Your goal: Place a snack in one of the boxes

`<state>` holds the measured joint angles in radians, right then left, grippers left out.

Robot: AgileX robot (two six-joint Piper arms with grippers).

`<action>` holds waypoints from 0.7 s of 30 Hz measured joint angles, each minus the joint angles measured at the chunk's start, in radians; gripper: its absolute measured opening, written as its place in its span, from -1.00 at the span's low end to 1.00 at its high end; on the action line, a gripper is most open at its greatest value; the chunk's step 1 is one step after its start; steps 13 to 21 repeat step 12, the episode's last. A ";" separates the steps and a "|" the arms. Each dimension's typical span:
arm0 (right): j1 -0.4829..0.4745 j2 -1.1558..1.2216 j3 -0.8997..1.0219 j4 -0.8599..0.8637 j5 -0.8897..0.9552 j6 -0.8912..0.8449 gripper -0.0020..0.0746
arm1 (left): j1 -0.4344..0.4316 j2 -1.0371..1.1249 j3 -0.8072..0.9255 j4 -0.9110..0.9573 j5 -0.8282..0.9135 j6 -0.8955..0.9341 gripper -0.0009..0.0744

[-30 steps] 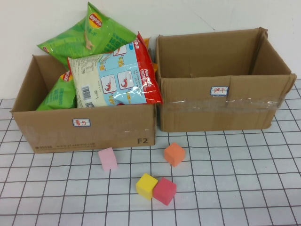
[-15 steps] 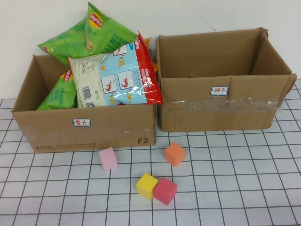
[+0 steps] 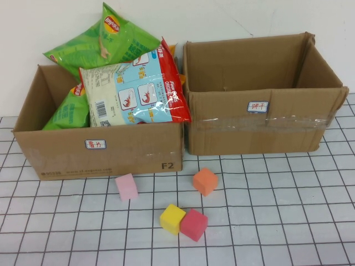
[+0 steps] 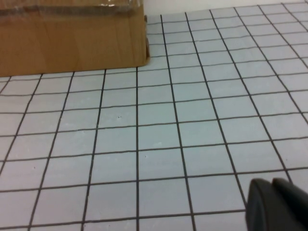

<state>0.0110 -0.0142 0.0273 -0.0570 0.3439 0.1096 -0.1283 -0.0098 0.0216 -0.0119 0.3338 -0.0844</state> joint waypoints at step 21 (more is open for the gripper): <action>0.001 0.000 -0.008 0.009 0.045 0.013 -0.95 | 0.000 0.000 0.000 -0.002 0.000 0.000 -0.98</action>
